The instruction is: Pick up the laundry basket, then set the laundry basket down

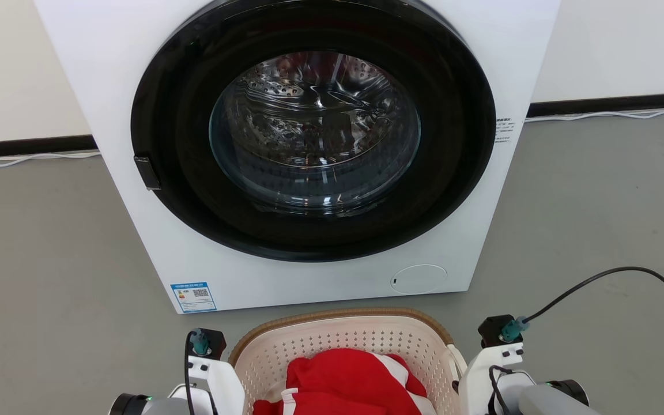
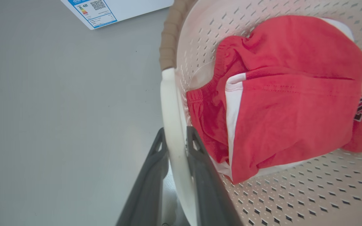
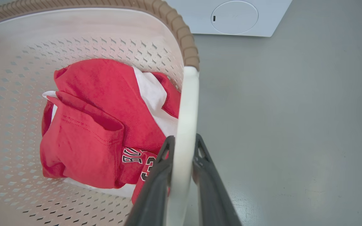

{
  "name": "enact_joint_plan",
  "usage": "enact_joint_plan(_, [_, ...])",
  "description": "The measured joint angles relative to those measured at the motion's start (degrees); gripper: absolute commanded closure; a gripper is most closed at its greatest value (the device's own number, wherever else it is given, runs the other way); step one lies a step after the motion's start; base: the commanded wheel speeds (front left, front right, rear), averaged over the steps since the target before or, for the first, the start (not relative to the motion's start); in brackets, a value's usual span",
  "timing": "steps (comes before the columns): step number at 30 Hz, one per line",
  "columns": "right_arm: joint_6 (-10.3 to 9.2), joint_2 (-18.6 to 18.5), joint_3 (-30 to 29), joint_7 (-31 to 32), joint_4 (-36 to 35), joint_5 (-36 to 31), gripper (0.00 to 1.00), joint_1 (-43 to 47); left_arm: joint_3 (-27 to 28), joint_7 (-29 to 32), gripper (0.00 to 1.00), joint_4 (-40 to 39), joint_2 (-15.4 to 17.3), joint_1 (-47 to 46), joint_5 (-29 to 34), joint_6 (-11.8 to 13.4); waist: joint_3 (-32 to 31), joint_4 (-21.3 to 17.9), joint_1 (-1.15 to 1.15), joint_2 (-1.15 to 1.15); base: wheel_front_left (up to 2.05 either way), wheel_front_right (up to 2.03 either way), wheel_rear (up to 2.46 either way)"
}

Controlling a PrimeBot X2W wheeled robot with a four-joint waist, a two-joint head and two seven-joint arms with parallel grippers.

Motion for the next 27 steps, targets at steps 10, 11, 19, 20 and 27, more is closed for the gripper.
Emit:
enact_joint_plan(10, [0.00,0.00,1.40,-1.04,0.05,0.93,1.00,-0.05,-0.59,-0.09,1.00,0.00,0.63,-0.29,-0.75,0.00,1.31,-0.25,0.00,0.00,0.00,0.00,0.00])
enact_joint_plan(11, [0.00,0.04,1.53,-1.26,0.04,0.93,1.00,-0.09,-0.60,-0.12,1.00,0.00,0.71,-0.42,-0.77,0.01,1.63,-0.30,0.00,0.00,0.00,0.00,0.00])
enact_joint_plan(19, [0.00,0.04,2.03,-5.82,0.01,0.92,1.00,-2.80,-0.65,-4.47,1.00,-0.43,1.23,-2.61,-1.15,0.52,6.25,-0.57,0.00,0.00,0.00,0.00,0.00])
enact_joint_plan(20, [0.00,0.04,2.08,-6.35,-0.10,0.92,1.00,-3.43,-0.65,-5.31,1.00,-0.57,1.43,-3.21,-1.15,0.66,7.14,-0.59,0.00,0.00,0.00,0.00,0.00])
enact_joint_plan(27, [0.00,0.04,2.60,-9.91,-0.16,0.91,1.00,-7.19,-0.80,-7.76,1.00,-0.81,2.41,-7.49,-1.14,1.10,14.17,-0.73,0.00,0.00,0.00,0.00,0.00])
